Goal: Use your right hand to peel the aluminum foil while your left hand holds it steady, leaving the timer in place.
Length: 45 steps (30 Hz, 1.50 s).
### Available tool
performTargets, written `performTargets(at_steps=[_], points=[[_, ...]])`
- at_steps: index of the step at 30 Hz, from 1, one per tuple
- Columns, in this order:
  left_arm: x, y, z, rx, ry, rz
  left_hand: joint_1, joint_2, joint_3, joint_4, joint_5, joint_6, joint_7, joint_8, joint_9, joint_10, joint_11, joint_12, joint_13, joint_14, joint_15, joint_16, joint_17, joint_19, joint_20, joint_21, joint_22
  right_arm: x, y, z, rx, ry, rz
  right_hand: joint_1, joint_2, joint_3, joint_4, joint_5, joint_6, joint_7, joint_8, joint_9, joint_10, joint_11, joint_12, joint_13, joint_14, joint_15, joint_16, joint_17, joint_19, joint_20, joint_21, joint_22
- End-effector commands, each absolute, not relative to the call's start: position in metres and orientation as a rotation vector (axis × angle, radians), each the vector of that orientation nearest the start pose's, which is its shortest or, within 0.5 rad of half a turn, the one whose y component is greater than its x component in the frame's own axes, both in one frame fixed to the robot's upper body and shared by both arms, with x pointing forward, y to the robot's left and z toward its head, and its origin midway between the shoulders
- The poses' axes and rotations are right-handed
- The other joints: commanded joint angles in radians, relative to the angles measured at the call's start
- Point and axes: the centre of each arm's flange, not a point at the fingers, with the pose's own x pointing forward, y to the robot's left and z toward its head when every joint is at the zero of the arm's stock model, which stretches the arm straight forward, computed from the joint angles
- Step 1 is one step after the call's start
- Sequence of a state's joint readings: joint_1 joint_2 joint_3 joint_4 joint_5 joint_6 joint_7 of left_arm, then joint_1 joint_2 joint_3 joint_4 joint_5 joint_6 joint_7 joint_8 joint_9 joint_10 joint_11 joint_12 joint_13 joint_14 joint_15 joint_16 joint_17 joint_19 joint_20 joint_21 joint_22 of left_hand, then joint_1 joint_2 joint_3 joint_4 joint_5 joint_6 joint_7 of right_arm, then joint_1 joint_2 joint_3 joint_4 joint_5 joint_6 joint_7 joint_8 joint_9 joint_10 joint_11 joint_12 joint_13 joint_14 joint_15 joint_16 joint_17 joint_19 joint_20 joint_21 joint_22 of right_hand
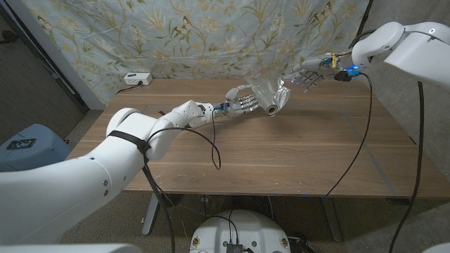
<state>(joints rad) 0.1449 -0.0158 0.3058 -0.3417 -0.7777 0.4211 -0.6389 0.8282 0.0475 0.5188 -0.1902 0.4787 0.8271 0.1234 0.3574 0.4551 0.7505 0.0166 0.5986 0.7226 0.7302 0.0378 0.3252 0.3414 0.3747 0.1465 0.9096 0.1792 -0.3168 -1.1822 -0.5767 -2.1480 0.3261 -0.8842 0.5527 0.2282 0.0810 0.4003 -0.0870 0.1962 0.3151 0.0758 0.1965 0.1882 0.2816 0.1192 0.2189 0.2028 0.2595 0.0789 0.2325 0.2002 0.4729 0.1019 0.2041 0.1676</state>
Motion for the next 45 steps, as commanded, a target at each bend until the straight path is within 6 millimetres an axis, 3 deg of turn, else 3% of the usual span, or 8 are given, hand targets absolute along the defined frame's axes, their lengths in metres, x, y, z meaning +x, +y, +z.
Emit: performTargets(at_steps=[1,26,32,37,41,45], points=[[0.730,0.071,0.023,-0.553,0.096,-0.874,-0.019,0.029,0.047,0.039,0.007,0.009,-0.008,0.113,-0.002,-0.029,0.000,-0.016,-0.009,-0.014,0.003,-0.004,0.004,-0.010,-0.006,-0.006,0.004,0.491,-0.281,0.179,-1.089,-0.056,0.302,0.012,0.001,0.003,-0.002,0.007,0.009,-0.001,0.007,0.003,0.008,0.001,-0.002,0.001,0.014,0.000,0.004,0.000,0.010,0.003,0.007,0.003],[0.727,0.046,0.002,-0.814,0.146,-0.851,-0.014,0.036,0.053,0.031,0.007,-0.012,-0.012,0.110,0.003,-0.056,0.008,-0.052,-0.036,-0.013,-0.001,-0.005,0.009,-0.006,-0.005,-0.009,0.004,0.498,-0.276,0.181,-1.070,-0.029,0.297,0.015,0.016,0.010,-0.003,0.008,0.012,-0.002,0.006,0.003,0.011,0.000,-0.004,0.001,0.020,-0.006,0.002,0.002,0.031,0.009,0.008,0.003],[0.726,0.045,0.001,-0.811,0.150,-0.856,-0.012,0.036,0.054,0.030,0.007,-0.015,-0.012,0.109,0.002,-0.061,0.006,-0.056,-0.037,-0.014,-0.001,-0.006,0.008,-0.007,-0.005,-0.010,0.004,0.500,-0.271,0.180,-1.073,-0.023,0.301,0.014,0.018,0.010,-0.003,0.008,0.012,-0.001,0.005,0.003,0.012,0.000,-0.004,0.001,0.021,-0.005,0.001,0.003,0.036,0.012,0.008,0.003],[0.726,0.045,-0.001,-0.813,0.161,-0.857,-0.011,0.037,0.053,0.030,0.006,-0.015,-0.012,0.111,0.003,-0.060,0.005,-0.059,-0.039,-0.016,-0.003,-0.006,0.010,-0.008,-0.006,-0.011,0.004,0.503,-0.266,0.178,-1.061,0.008,0.312,0.010,0.010,0.006,-0.004,0.007,0.003,0.011,0.001,0.003,0.015,0.017,-0.005,0.002,0.028,0.008,0.001,0.003,0.055,0.031,0.011,0.003],[0.726,0.047,-0.002,-0.810,0.163,-0.853,-0.010,0.038,0.054,0.030,0.006,-0.014,-0.010,0.112,0.005,-0.062,0.006,-0.061,-0.039,-0.017,-0.003,-0.007,0.010,-0.008,-0.006,-0.012,0.004,0.506,-0.258,0.179,-1.035,0.053,0.323,-0.009,-0.011,-0.009,-0.004,0.007,-0.010,0.036,-0.003,0.003,0.016,0.062,-0.008,0.002,0.047,0.051,0.002,0.004,0.090,0.083,0.014,0.003],[0.727,0.048,-0.002,-0.797,0.164,-0.846,-0.011,0.038,0.055,0.030,0.007,-0.013,-0.011,0.113,0.005,-0.063,0.006,-0.063,-0.040,-0.020,-0.001,-0.009,0.008,-0.010,-0.007,-0.013,0.004,0.505,-0.241,0.181,-1.059,0.078,0.294,-0.014,-0.019,-0.014,-0.006,0.011,-0.009,0.061,-0.001,0.003,0.027,0.081,-0.006,0.002,0.064,0.070,0.005,0.004,0.111,0.101,0.015,0.003]])
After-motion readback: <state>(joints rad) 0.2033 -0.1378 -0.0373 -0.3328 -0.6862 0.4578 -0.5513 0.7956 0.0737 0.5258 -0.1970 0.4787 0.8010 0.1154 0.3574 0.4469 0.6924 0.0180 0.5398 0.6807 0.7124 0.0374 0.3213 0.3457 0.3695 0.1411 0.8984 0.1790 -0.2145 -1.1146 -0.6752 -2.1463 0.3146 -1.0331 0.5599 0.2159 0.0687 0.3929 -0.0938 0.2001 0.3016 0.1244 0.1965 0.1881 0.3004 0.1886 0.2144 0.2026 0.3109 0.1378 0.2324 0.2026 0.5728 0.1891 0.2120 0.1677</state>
